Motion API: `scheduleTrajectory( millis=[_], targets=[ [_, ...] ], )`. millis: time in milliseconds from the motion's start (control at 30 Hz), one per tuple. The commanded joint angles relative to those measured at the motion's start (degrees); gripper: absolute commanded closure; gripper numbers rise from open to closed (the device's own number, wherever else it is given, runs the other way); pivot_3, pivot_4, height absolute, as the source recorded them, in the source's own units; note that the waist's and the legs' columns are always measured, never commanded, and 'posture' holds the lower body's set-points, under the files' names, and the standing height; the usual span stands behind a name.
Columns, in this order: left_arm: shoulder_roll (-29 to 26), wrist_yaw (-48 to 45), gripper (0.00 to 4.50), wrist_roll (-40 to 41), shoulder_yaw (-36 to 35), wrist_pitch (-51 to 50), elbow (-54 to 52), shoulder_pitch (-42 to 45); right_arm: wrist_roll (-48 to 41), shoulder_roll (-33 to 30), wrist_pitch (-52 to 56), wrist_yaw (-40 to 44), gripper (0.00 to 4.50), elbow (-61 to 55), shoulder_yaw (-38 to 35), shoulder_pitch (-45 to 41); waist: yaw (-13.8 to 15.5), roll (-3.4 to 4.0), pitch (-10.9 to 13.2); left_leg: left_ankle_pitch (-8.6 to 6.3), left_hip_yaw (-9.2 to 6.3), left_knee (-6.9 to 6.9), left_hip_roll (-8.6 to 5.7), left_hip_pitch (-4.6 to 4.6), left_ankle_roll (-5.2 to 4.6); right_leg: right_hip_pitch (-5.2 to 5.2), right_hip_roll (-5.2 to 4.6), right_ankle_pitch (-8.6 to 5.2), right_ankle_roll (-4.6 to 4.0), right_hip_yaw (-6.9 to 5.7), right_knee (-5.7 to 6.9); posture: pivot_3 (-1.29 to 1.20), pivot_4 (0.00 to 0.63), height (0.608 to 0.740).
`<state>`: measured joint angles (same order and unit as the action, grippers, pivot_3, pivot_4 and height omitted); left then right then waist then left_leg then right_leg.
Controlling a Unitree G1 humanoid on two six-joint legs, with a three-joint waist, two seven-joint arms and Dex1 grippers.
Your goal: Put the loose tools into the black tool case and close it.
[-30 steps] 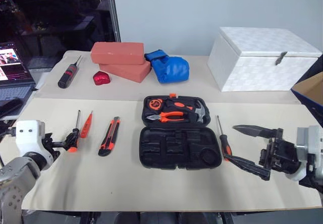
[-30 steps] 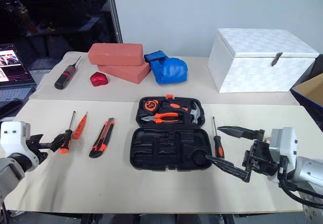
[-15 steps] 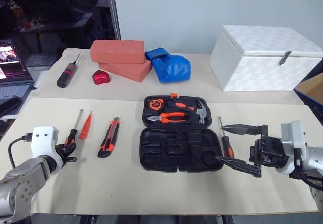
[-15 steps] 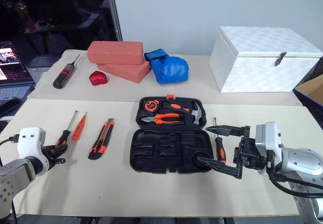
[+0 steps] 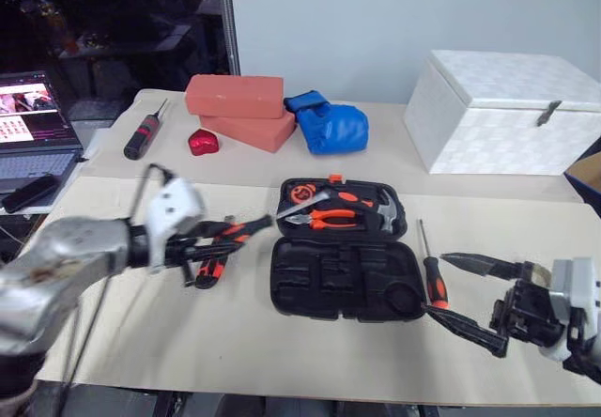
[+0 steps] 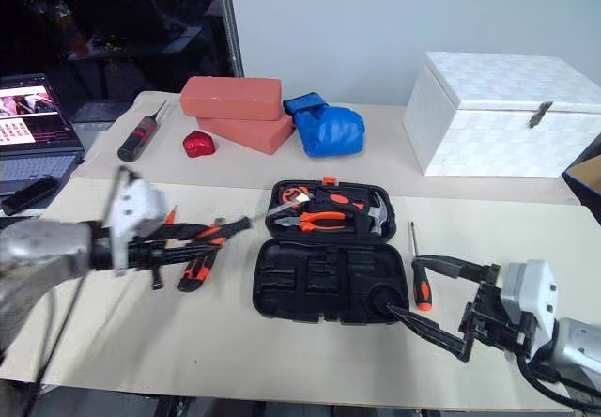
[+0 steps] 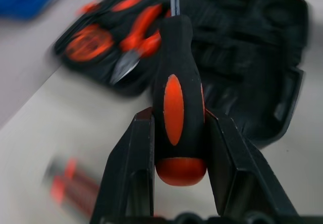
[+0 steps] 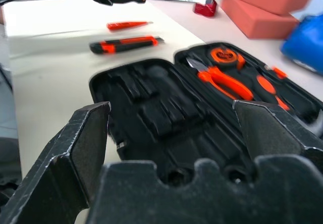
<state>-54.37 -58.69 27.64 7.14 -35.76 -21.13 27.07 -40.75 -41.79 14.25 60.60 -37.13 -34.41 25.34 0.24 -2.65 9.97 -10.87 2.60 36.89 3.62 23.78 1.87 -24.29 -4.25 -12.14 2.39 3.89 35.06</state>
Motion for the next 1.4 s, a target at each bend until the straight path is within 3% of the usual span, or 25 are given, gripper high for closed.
scheduleTrajectory(
  millis=[33, 300, 600, 833, 867, 1033, 1167, 1267, 1400],
  targets=[
    [6.93, -5.98, 3.6, -11.16, 13.49, 6.76, 10.74, 12.48, -0.45, 0.4, -1.47, 0.22, 0.0, -2.71, -6.68, 3.49, 0.11, -0.01, 0.01, 0.06, -0.02, 0.02, -0.02, 0.01, -0.1, 0.04, 0.03, 0.02, 0.03, 0.01, 0.0, 0.0, 0.15, 0.736],
    [14.94, -10.7, 3.6, -23.06, 22.96, 14.99, 26.2, 20.56, -0.35, 0.45, -0.72, -1.46, 0.0, -5.5, -8.16, 4.98, -1.03, -0.02, 0.02, 0.29, -0.48, 0.08, 0.19, 0.31, -0.58, -0.07, 0.55, 0.0, 0.1, 0.15, 0.07, 0.0, 0.15, 0.736],
    [18.21, -9.83, 3.6, -28.49, 22.92, 14.61, 30.65, 20.67, -0.94, 0.35, 0.34, -3.91, 0.0, -7.92, -8.49, 5.83, -0.9, -0.02, 0.02, 0.31, -0.79, 0.2, 0.23, 0.42, -0.59, 0.03, 0.78, -0.02, 0.08, 0.18, 0.11, 0.0, 0.15, 0.736],
    [19.14, -10.7, 3.6, -27.9, 21.0, 11.21, 30.64, 20.67, -0.74, -0.66, 0.73, -4.65, 0.0, -7.17, -6.88, 4.14, -0.99, -0.01, 0.01, 0.33, -0.83, 0.41, 0.21, 0.4, -0.61, 0.09, 0.78, 0.01, 0.04, 0.2, 0.26, 0.0, 0.15, 0.736],
    [19.23, -10.6, 2.59, -27.47, 20.42, 10.03, 30.14, 20.67, -0.72, -0.79, 0.75, -4.66, 0.0, -7.0, -6.64, 3.87, -0.99, 0.0, 0.01, 0.33, -0.84, 0.43, 0.21, 0.39, -0.61, 0.08, 0.79, 0.01, 0.04, 0.19, 0.29, 0.0, 0.15, 0.736],
    [19.0, -10.41, 1.05, -24.33, 15.56, 7.38, 26.53, 19.39, -0.68, -1.28, 0.83, -4.6, 0.0, -6.28, -5.58, 2.59, -1.0, 0.01, 0.01, 0.33, -0.88, 0.6, 0.2, 0.38, -0.61, 0.01, 0.8, 0.0, 0.02, 0.19, 0.62, 0.0, 0.15, 0.736],
    [19.95, -9.91, 1.05, -16.53, 7.83, 1.8, 21.66, 16.38, -0.46, -1.12, 0.61, -4.63, 0.0, -5.76, -4.88, 1.96, -1.03, 0.03, 0.02, 0.33, -0.9, 0.68, 0.21, 0.38, -0.61, 0.0, 0.8, -0.02, -0.01, 0.19, 0.75, 0.0, 0.15, 0.736],
    [21.48, -7.06, 1.73, -14.02, 5.26, -1.82, 19.05, 14.2, -0.31, -1.04, 0.49, -4.71, 0.0, -5.62, -4.56, 1.81, -1.0, 0.03, 0.02, 0.33, -0.91, 0.78, 0.21, 0.41, -0.61, 0.03, 0.8, -0.04, 0.01, 0.19, 0.75, 0.0, 0.15, 0.736],
    [26.09, 0.77, 3.13, -14.79, 4.06, -1.89, 17.7, 10.86, -0.13, -0.87, 0.55, -5.27, 0.0, -5.85, -3.98, 1.46, -0.87, 0.03, 0.02, 0.33, -0.91, 0.88, 0.2, 0.45, -0.61, 0.05, 0.79, -0.05, 0.03, 0.19, 0.74, 0.0, 0.15, 0.736]
  ],
)
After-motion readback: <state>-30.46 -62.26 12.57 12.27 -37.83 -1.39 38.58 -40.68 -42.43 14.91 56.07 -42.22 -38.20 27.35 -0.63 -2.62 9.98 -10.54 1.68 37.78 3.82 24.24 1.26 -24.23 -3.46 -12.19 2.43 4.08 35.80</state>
